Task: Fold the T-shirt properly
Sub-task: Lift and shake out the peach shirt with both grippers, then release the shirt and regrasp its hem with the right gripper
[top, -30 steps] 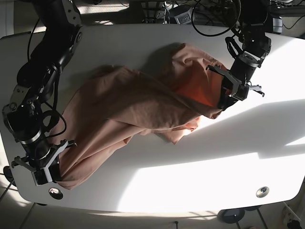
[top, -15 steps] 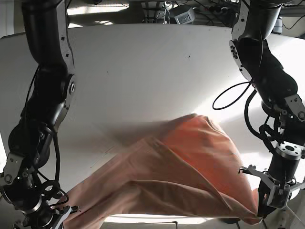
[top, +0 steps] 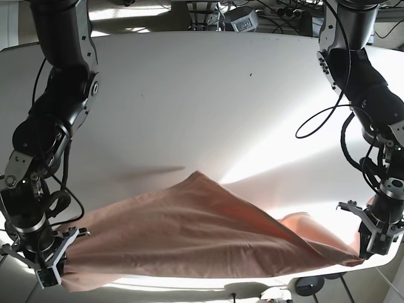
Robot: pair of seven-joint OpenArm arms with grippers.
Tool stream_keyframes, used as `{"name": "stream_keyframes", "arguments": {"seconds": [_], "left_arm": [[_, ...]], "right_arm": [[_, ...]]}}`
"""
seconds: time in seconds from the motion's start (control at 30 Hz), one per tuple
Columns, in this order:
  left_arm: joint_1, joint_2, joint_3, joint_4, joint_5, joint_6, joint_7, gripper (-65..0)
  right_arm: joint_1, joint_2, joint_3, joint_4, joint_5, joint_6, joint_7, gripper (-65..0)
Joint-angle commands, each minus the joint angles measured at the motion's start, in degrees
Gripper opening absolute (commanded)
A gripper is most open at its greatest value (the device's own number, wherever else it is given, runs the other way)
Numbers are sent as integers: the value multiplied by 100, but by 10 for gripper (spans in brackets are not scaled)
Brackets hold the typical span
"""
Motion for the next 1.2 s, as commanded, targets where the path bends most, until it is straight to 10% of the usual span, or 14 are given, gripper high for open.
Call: {"name": "stream_keyframes", "arguments": {"seconds": [0.03,0.5,0.8,1.2], "left_arm": [[507,110,-304,122,-68,-153,-621,-650],[4489,989,-858,42,-50,-241,-2362,-650],[4181,716,-1262,-1030,-59,-241,-2380,-650],[3592,83,-1218,-1153,-41,-333,-2353,-650]], "right_arm": [[-604,-150,275,520,36,-23,221,-628],[-5061,-1109,1892,784,1187,162,1399,-629],[-5835,-1645,1866,775,1187,206,1909,-629],[-6327,-1663,1576,608,1205,215,1847,-623]]}}
